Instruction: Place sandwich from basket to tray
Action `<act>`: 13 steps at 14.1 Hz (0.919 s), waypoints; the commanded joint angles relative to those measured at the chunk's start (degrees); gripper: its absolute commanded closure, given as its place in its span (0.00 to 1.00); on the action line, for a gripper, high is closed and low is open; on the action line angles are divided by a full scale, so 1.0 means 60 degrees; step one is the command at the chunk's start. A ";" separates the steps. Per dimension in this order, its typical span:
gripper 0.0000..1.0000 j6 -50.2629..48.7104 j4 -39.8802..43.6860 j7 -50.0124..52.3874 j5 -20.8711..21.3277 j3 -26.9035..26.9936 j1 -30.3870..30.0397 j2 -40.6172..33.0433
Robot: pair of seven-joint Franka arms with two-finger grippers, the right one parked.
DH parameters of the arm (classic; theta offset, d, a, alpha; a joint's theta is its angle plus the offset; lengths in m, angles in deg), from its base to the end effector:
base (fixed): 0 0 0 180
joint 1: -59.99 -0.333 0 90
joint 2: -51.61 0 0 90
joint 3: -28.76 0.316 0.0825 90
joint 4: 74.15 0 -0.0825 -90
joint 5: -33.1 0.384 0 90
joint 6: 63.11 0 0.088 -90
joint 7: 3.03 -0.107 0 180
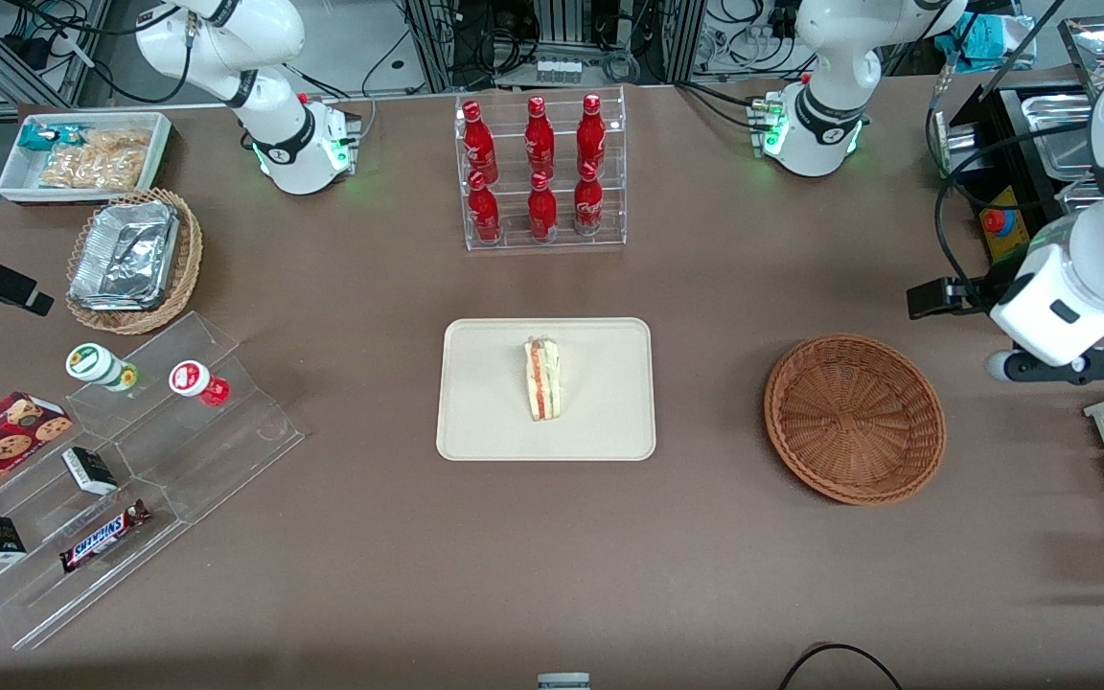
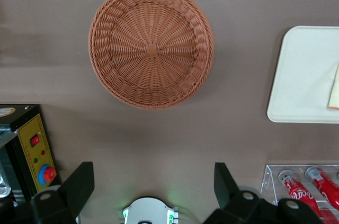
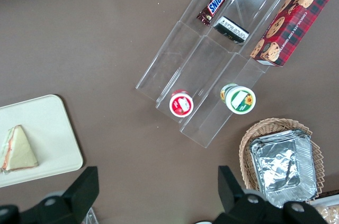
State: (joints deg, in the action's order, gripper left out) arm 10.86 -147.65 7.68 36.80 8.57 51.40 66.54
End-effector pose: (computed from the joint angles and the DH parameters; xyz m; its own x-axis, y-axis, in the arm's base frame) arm 0.5923 -0.0829 0.5922 0.9719 -0.0022 -0.2353 -0.0071 -0.9998 -0.0196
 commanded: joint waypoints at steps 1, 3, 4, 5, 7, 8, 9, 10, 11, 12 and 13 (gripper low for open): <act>0.00 -0.0869 -0.0318 -0.0057 -0.0178 -0.0091 0.0054 -0.0744; 0.00 -0.1005 -0.0465 0.0088 -0.0149 -0.0105 0.0375 -0.1096; 0.00 -0.1020 -0.0494 0.0104 -0.0149 -0.0091 0.0405 -0.1242; 0.00 -0.1020 -0.0625 0.0104 -0.0149 -0.0047 0.0493 -0.1388; 0.00 -0.0772 -0.1282 0.0074 0.0128 0.0026 0.1004 -0.1929; 0.00 -0.0553 -0.1459 0.0075 0.0304 0.0142 0.1093 -0.2135; 0.00 -0.0450 -0.1751 0.0104 0.0334 0.0564 0.1457 -0.2427; 0.00 -0.0536 -0.2232 0.0089 0.0349 0.1192 0.1939 -0.2850; 0.00 -0.0638 -0.2629 0.0118 0.0335 0.1430 0.2132 -0.3159; 0.00 -0.0538 -0.2894 0.0089 0.0262 0.1462 0.2134 -0.3293; 0.00 -0.0348 -0.2882 0.0104 0.0203 0.1477 0.2105 -0.3265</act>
State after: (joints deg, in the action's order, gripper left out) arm 6.22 -160.14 8.42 38.20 15.82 63.13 50.63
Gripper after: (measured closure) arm 0.000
